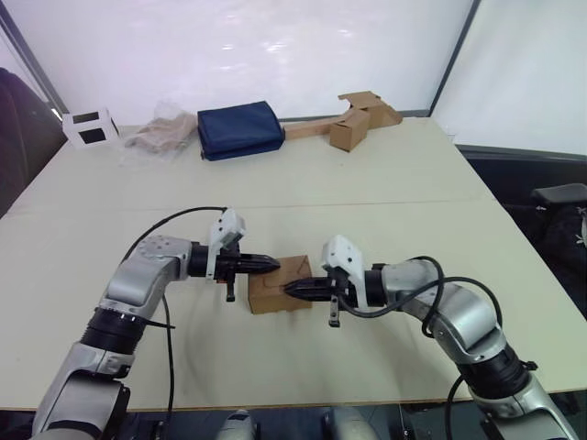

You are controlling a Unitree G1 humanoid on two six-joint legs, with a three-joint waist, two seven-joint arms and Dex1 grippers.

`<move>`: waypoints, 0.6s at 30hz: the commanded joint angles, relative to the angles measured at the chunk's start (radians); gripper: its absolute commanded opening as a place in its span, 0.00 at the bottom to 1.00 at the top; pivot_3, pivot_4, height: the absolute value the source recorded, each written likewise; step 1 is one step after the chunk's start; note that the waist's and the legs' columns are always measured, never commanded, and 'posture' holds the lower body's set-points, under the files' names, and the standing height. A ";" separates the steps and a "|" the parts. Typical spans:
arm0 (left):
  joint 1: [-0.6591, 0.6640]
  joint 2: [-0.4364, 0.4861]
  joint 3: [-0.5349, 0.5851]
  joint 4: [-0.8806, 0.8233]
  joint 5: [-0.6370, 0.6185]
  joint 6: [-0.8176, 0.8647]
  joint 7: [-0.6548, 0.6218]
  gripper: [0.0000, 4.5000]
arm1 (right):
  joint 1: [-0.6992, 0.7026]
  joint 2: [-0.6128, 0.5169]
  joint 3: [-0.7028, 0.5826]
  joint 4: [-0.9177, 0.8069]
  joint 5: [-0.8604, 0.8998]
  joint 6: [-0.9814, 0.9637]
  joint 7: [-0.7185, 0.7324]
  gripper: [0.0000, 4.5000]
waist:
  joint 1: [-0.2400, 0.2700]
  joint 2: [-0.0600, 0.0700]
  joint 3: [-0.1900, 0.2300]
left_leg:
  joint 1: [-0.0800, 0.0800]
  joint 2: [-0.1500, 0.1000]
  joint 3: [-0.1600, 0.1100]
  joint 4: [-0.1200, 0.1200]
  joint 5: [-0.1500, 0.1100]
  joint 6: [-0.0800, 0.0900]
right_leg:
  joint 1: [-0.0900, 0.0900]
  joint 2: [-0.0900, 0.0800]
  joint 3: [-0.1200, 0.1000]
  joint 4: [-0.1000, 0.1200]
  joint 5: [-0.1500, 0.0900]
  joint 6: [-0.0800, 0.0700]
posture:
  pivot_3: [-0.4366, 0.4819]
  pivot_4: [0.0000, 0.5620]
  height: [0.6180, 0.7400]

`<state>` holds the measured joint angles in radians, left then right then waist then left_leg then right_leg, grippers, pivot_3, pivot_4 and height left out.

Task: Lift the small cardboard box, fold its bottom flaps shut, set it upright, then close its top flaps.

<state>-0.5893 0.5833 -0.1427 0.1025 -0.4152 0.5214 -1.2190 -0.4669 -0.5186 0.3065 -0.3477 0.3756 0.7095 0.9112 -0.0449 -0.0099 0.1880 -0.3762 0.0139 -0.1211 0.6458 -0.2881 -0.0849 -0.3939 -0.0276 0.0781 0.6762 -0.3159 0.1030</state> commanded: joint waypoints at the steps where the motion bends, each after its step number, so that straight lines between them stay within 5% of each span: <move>1: -0.008 0.003 0.020 -0.028 -0.014 0.012 0.004 0.01 | -0.016 0.006 0.006 0.006 -0.009 -0.034 0.007 0.00 | 0.000 0.000 0.000 | 0.000 0.000 0.000 0.000 0.000 0.000 | 0.000 0.000 0.000 0.000 0.000 0.000 | 0.48 0.27 1.00; 18: -0.037 -0.016 0.081 -0.043 -0.085 0.093 0.048 0.01 | -0.071 0.016 0.078 0.146 -0.106 -0.125 0.031 0.00 | 0.000 0.000 0.000 | 0.000 0.000 0.000 0.000 0.000 0.000 | 0.000 0.000 0.000 0.000 0.000 0.000 | 0.48 0.27 1.00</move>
<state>-0.6043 0.5656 -0.0983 0.0941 -0.4670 0.6003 -1.1775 -0.5382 -0.5029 0.3678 -0.2260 0.2957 0.5814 0.9407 -0.0450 -0.0100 0.1880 -0.3758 0.0139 -0.1212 0.6460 -0.2881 -0.0850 -0.3935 -0.0277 0.0780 0.6762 -0.3159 0.1030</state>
